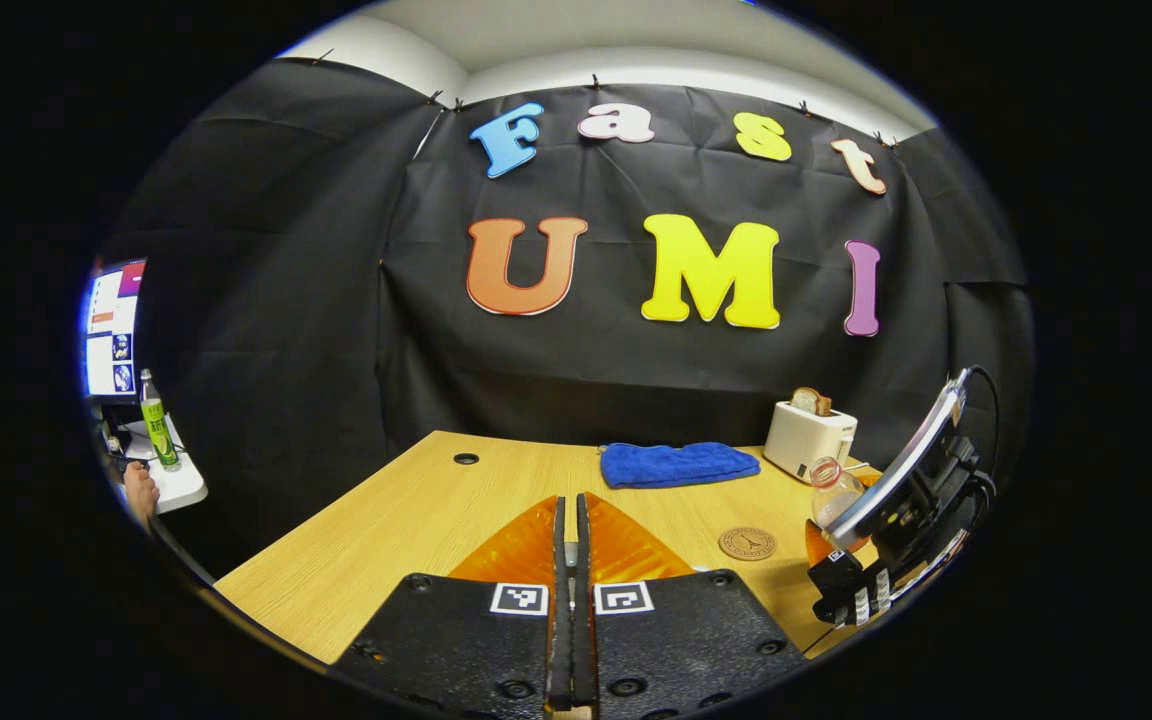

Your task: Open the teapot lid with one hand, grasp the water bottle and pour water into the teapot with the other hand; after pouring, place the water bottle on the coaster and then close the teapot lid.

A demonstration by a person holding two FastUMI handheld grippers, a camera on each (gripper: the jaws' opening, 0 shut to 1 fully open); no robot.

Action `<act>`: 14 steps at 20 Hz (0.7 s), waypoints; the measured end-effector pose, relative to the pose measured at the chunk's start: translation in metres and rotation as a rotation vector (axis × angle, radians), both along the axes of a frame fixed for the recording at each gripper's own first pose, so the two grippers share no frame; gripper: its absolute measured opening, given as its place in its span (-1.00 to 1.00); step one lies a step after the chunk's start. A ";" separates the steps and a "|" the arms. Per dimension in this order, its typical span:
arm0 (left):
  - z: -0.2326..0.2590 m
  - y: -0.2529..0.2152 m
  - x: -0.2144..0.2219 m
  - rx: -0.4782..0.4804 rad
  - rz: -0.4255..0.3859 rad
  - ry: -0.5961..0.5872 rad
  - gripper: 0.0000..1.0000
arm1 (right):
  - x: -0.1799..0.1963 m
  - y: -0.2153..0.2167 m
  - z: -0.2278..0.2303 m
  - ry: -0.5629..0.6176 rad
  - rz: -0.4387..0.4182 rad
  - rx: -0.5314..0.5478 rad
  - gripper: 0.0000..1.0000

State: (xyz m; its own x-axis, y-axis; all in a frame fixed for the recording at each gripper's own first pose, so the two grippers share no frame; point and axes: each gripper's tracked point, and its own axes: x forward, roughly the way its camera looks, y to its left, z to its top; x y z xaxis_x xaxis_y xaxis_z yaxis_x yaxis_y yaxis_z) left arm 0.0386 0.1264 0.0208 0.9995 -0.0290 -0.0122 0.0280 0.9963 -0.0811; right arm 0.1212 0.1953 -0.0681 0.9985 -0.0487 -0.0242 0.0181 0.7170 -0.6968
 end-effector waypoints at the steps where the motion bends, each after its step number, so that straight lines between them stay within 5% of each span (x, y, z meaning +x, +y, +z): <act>1: -0.002 0.002 0.001 -0.001 0.003 0.007 -0.94 | -0.001 0.002 -0.001 -0.004 -0.001 -0.036 0.49; 9: -0.010 -0.002 0.006 0.065 0.010 0.026 -0.94 | -0.010 0.027 -0.008 -0.060 0.016 -0.408 0.53; 14: -0.012 -0.002 0.006 0.113 0.017 0.031 -0.94 | -0.010 0.030 -0.010 -0.075 0.021 -0.490 0.50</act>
State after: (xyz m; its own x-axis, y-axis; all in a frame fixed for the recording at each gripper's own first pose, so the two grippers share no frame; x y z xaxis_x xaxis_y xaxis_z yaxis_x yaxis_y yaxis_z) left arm 0.0449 0.1242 0.0085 0.9990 -0.0086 -0.0450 0.0100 0.9995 0.0310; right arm 0.1109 0.2250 -0.0785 0.9975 -0.0166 0.0684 0.0702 0.3064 -0.9493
